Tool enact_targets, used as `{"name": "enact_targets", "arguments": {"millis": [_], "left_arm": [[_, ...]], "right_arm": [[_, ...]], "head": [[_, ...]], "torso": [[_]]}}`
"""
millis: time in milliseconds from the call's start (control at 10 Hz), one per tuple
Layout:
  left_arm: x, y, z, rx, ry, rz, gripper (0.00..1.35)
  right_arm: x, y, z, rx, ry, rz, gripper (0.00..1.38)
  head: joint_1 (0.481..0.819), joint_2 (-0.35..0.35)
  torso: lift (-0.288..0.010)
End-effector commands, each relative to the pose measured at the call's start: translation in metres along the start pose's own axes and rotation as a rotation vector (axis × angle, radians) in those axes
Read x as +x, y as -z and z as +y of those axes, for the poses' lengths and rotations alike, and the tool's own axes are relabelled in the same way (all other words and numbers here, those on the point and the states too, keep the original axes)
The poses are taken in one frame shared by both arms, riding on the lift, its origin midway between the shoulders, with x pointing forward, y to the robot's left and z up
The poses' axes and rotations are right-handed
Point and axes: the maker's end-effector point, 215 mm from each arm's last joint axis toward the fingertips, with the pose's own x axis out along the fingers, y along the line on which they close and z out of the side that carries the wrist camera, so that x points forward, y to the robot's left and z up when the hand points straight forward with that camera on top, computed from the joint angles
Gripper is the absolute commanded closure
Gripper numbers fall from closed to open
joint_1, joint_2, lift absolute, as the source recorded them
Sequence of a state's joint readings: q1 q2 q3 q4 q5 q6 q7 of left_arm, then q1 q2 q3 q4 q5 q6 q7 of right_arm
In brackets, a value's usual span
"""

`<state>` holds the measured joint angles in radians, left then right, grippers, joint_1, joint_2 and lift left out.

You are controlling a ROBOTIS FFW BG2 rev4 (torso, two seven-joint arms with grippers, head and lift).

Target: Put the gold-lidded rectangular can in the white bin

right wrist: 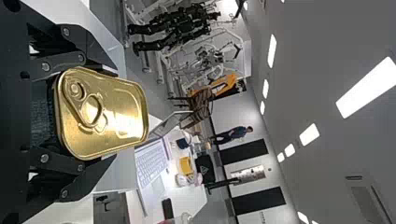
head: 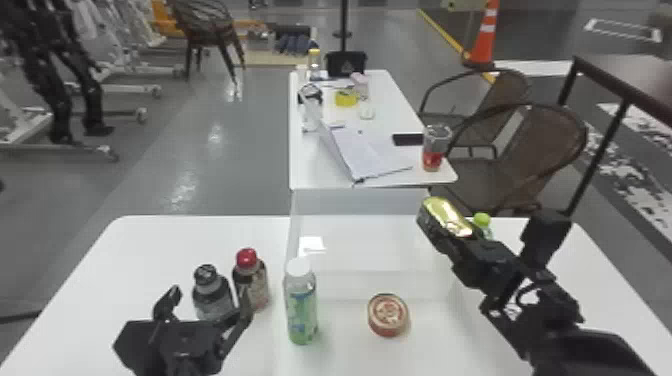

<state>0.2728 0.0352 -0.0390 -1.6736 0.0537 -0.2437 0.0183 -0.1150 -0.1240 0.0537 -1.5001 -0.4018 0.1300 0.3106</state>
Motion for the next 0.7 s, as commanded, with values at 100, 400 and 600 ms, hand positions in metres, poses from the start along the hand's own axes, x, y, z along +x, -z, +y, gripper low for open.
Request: {"name": "enact_targets", "arguments": {"millis": [100,400,600], "left_arm": [[0.001,0.001,-0.001,0.001,0.004,0.003,0.16],[0.003,0.0,-0.003,-0.002,0.009,0.004,0.16],[0.004,0.0,-0.005,-0.002,0.011,0.002,0.16]], "right_arm": [[0.014,0.021,-0.005,0.027,-0.016,0.05,0.89],[0.025,0.041,0.0,0.057,-0.043,0.068,0.89],[0.032,0.044,-0.009,0.048,-0.033,0.072,0.89]], "head": [[0.549,0.0],[0.549,0.0],[0.549,0.0]], "torso": [[-0.1],[-0.1],[-0.1]]}}
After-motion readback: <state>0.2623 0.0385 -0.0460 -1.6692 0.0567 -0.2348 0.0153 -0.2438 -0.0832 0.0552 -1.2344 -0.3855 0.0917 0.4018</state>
